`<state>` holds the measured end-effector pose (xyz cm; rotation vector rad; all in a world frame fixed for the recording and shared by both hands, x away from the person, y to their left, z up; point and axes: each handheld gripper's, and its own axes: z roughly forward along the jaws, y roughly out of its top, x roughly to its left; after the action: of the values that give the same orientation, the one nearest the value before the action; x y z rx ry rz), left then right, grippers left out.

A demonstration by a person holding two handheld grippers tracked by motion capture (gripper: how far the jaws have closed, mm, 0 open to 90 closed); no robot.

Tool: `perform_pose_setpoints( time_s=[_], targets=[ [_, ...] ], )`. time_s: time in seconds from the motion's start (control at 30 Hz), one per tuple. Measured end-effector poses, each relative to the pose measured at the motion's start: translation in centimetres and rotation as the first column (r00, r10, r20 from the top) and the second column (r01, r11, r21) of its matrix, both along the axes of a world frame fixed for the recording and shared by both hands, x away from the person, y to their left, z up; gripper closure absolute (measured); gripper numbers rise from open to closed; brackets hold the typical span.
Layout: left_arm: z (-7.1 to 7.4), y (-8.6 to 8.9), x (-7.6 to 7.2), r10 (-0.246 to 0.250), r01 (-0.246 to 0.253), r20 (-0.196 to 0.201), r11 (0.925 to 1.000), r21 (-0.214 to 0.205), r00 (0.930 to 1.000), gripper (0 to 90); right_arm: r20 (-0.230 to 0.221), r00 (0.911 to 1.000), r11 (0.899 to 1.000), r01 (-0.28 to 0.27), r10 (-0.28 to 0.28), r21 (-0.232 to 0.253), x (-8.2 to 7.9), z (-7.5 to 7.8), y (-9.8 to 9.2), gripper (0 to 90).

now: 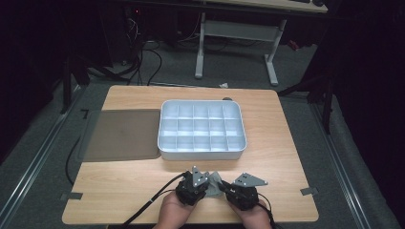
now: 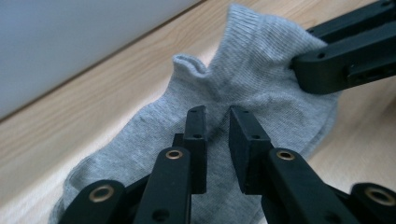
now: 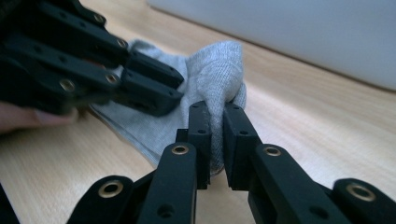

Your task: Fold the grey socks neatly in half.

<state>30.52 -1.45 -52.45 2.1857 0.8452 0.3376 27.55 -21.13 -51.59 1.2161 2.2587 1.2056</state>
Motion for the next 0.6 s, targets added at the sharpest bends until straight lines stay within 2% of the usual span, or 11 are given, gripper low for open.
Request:
perform_pose_setpoints(
  time_s=[0.2, 0.4, 0.5, 0.6],
  targets=[
    [0.0, -1.1, 0.0, 0.002, -0.003, 0.026, 0.9996, 0.027, 0.9997, 77.0, 0.019, 0.9998, 0.999, 0.003, -0.004, 0.046, 0.3, 0.9, -0.2, 85.3],
    [0.0, -1.2, 0.0, 0.007, -0.008, 0.032, 0.9997, 0.024, 0.9995, 76.5, 0.025, 0.9996, 0.999, -0.01, 0.009, 0.036, 0.5, 1.2, 0.1, 85.5],
    [0.1, -1.0, 0.1, 0.01, -0.01, 0.029, 0.9999, 0.009, 0.9995, 73.5, 0.025, 0.9997, 1.0, -0.008, 0.008, 0.028, 0.5, 1.3, 0.1, 85.6],
    [0.8, -0.2, 0.0, 0.017, -0.016, 0.047, 0.9997, -0.02, 0.9988, 65.8, 0.029, 0.9996, 1.0, -0.001, 0.0, 0.025, 0.6, 1.2, -0.1, 85.5]
  ],
)
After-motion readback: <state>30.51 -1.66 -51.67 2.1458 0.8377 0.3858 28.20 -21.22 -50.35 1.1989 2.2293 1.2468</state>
